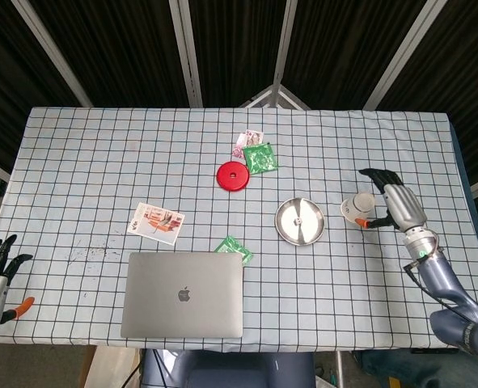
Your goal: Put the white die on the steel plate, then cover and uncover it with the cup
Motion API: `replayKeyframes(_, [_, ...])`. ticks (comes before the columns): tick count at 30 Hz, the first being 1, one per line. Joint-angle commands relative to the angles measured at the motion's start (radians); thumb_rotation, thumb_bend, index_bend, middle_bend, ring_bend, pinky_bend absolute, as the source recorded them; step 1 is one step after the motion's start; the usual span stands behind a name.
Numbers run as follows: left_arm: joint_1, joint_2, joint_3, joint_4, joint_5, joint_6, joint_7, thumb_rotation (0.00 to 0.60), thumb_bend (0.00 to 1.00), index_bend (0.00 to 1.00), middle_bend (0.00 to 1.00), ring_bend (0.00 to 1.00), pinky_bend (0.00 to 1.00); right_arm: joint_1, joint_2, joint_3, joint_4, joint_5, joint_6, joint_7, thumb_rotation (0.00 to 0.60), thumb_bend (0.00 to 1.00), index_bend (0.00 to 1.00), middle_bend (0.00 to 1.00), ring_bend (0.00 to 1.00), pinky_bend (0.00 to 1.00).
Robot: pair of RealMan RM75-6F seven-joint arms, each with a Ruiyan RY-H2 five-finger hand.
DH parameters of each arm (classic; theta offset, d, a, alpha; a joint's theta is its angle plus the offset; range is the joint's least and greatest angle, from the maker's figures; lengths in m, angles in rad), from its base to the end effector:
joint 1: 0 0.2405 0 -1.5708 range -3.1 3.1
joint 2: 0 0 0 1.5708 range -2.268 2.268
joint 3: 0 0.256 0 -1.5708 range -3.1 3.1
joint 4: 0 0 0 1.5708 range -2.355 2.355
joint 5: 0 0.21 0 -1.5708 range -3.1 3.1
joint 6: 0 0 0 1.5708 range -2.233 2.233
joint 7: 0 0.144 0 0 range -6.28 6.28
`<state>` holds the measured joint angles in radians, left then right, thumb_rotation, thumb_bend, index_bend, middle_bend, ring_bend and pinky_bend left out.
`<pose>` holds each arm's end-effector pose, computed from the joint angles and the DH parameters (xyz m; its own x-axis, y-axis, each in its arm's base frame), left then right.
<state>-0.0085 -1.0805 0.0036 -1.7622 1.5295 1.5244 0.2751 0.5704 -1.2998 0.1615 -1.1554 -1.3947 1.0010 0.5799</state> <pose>-0.2943 0.1455 0.1553 0.5411 0.0548 0.8392 0.8397 0.0197 -0.5427 -0.2841 -0.3709 0.1216 0.0910 -0.1792 0.9796 -0.9877 -0.1417 0.0658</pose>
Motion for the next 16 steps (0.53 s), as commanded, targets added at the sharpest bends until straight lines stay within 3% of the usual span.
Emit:
replayKeyframes(1, [-0.001,0.007,-0.001,0.003,0.003,0.002,-0.018,0.600,0.26,0.25,0.00,0.00,0.13,-0.129,0.163,-0.006,-0.218,-0.053,0.215,-0.060,0.600,0.01,0.18,0.14,0.09,0.00])
replayKeyframes(5, [-0.002,0.018,0.001,0.006,0.009,0.001,-0.052,0.600,0.26,0.25,0.00,0.00,0.13,-0.263,0.251,-0.067,-0.360,-0.063,0.365,-0.290,0.600,0.03,0.22,0.14,0.09,0.00])
replayKeyframes(9, [-0.002,0.028,0.004,0.009,0.018,0.003,-0.078,0.600,0.26,0.25,0.00,0.00,0.13,-0.361,0.279,-0.131,-0.440,-0.071,0.460,-0.495,0.600,0.04,0.23,0.14,0.09,0.00])
replayKeyframes(12, [0.001,0.041,0.005,0.015,0.019,0.007,-0.114,0.600,0.26,0.25,0.00,0.00,0.13,-0.446,0.270,-0.174,-0.498,-0.084,0.562,-0.676,0.600,0.04,0.23,0.14,0.09,0.00])
replayKeyframes(16, [0.003,0.055,-0.003,0.025,0.008,0.015,-0.164,0.600,0.26,0.25,0.00,0.00,0.13,-0.513,0.227,-0.191,-0.503,-0.103,0.661,-0.798,0.600,0.04,0.23,0.14,0.09,0.00])
